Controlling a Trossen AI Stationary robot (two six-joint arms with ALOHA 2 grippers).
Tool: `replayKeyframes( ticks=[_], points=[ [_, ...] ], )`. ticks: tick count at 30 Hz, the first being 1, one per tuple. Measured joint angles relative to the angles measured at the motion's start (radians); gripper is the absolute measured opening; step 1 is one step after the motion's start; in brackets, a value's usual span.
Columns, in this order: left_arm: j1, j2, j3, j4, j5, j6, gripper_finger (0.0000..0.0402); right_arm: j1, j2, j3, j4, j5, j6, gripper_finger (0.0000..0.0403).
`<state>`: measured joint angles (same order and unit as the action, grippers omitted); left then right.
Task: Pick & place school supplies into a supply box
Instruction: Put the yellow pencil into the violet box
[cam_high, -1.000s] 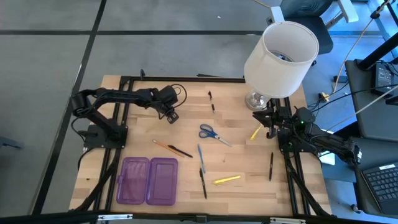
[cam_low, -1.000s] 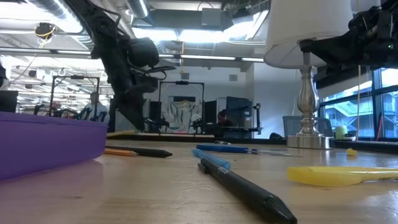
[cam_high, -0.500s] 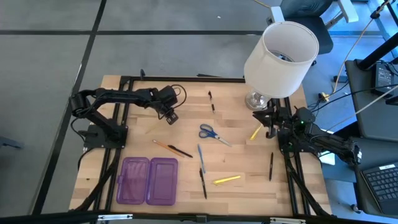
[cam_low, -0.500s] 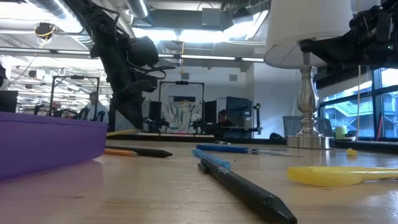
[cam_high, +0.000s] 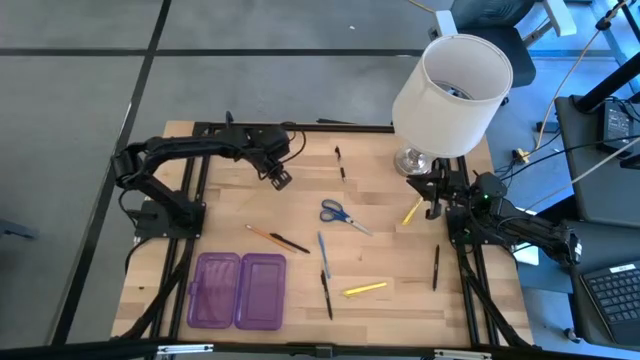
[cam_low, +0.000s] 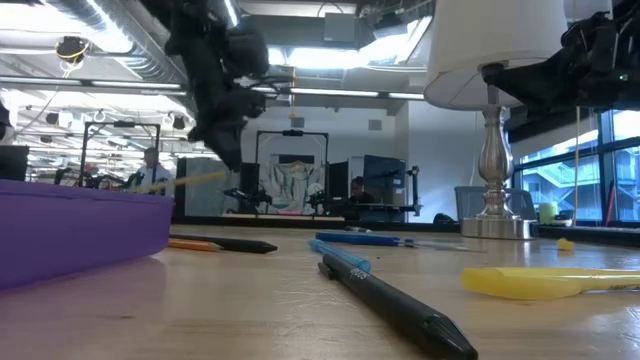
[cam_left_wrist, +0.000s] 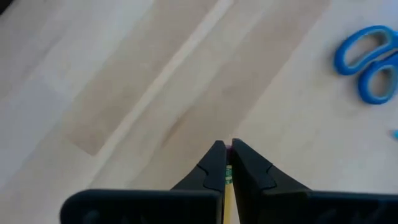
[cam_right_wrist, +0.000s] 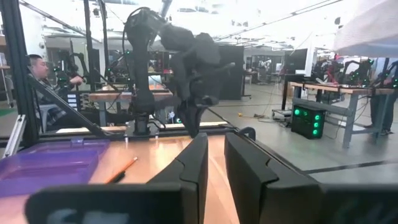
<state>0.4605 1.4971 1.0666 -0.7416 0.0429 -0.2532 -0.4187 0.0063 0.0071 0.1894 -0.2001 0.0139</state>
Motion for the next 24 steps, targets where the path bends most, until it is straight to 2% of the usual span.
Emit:
replayKeyframes(
  ticks=[8, 14, 24],
  points=[
    [-0.134, 0.000, 0.093, -0.155, 0.002, -0.196, 0.0003, 0.000, 0.000, 0.000, -0.006, 0.000, 0.003, 0.0060],
    [-0.293, 0.000, 0.096, -0.161, 0.003, -0.437, 0.0003, 0.000, 0.000, 0.000, -0.078, -0.001, 0.003, 0.0060],
    [-0.601, 0.000, 0.096, -0.125, -0.157, -0.837, 0.0003, 0.000, 0.000, 0.000, -0.091, -0.003, 0.006, 0.0060]
  ],
)
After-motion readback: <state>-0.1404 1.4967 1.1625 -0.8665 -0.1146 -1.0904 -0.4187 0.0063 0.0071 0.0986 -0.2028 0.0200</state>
